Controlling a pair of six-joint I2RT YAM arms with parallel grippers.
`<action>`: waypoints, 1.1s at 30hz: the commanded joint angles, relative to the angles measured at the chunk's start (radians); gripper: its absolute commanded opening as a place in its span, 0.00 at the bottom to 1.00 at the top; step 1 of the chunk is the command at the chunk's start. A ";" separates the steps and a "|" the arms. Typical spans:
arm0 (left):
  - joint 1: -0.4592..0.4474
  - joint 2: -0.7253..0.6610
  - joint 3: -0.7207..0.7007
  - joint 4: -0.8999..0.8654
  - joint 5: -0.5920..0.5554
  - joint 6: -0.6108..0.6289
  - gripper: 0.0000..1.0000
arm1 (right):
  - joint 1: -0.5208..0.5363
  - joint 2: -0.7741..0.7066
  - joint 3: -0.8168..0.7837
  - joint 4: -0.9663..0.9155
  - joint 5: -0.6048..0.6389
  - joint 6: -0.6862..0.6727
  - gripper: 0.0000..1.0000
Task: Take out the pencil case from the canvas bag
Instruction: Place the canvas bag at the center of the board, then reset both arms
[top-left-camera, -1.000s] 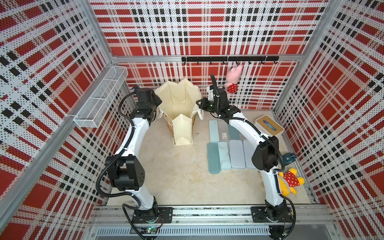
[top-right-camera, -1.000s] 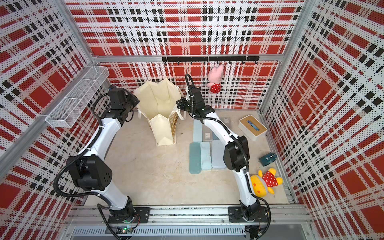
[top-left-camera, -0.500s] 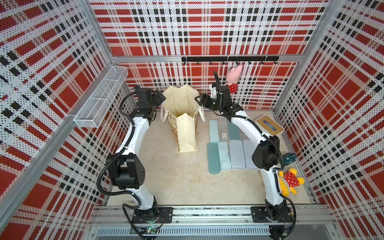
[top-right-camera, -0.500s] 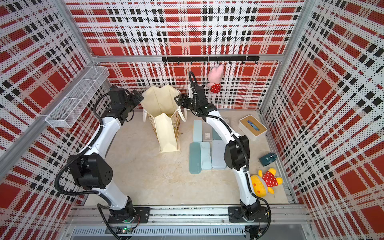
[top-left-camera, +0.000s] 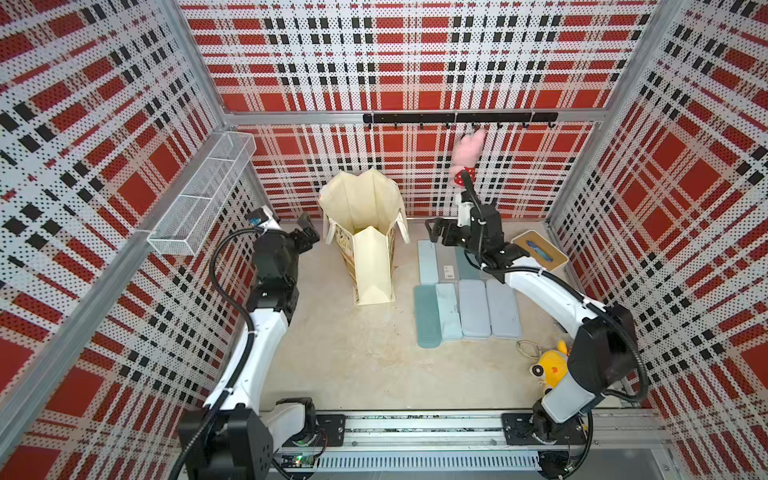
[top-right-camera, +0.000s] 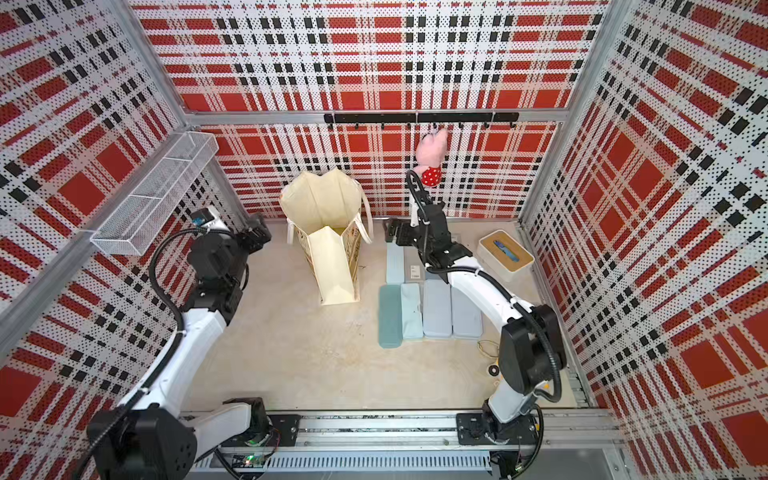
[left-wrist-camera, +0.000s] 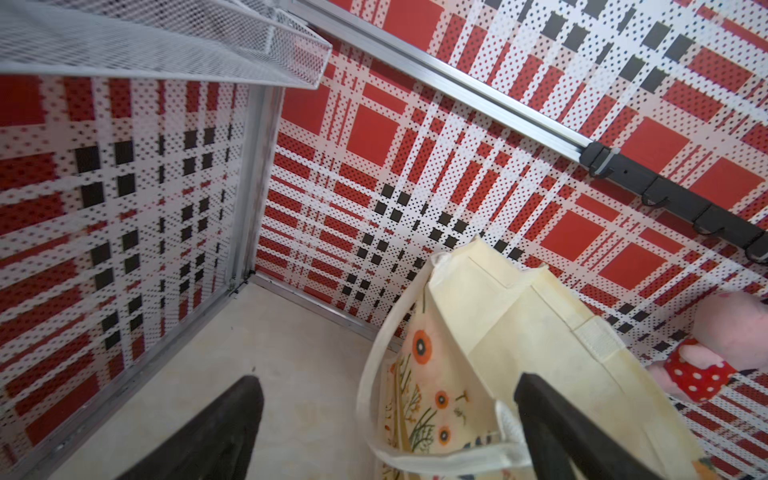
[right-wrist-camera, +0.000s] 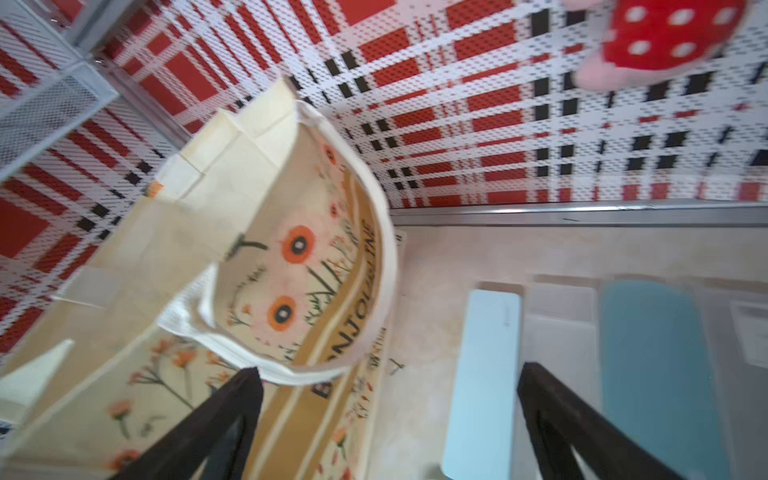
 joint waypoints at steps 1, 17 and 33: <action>0.031 -0.069 -0.188 0.268 -0.033 0.082 0.98 | -0.066 -0.093 -0.170 0.137 0.047 -0.083 1.00; -0.084 0.116 -0.557 0.660 -0.193 0.320 0.98 | -0.218 -0.238 -0.672 0.474 0.419 -0.325 1.00; -0.036 0.482 -0.708 1.315 -0.099 0.281 0.98 | -0.311 -0.203 -0.834 0.768 0.292 -0.457 1.00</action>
